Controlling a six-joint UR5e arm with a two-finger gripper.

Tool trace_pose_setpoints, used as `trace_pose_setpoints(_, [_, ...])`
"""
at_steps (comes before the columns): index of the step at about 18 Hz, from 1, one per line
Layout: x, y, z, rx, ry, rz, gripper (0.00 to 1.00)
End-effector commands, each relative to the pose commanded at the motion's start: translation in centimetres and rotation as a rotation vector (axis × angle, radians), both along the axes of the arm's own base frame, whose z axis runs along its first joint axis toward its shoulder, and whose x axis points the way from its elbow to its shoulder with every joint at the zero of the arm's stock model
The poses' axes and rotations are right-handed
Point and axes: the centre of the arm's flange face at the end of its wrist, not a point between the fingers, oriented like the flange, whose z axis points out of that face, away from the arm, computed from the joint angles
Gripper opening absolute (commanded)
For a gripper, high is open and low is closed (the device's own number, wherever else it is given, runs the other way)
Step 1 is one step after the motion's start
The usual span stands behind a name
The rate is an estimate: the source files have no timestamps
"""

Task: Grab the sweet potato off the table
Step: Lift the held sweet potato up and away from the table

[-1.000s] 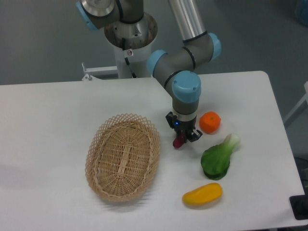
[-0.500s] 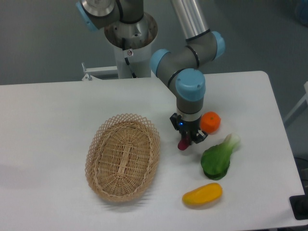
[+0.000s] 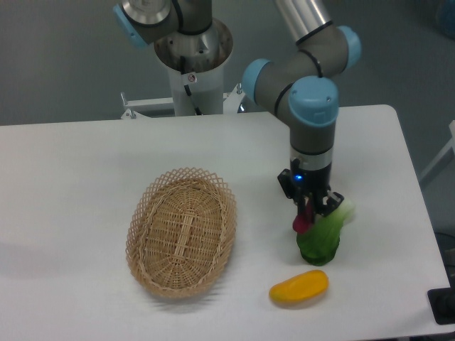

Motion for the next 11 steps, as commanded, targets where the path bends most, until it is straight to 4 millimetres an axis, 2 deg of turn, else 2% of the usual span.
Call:
trace_pose_setpoints(1, [-0.2,-0.1,1.6,0.011,0.016,0.003,0.3])
trace_pose_setpoints(5, [-2.1,-1.4,4.1,-0.006,-0.02,-0.006,0.3])
trace_pose_setpoints(8, [-3.6,-3.6,7.5,-0.027,-0.039,-0.079,0.3])
trace_pose_setpoints(11, [-5.1,-5.3,9.4,0.003,-0.075,-0.076,0.3])
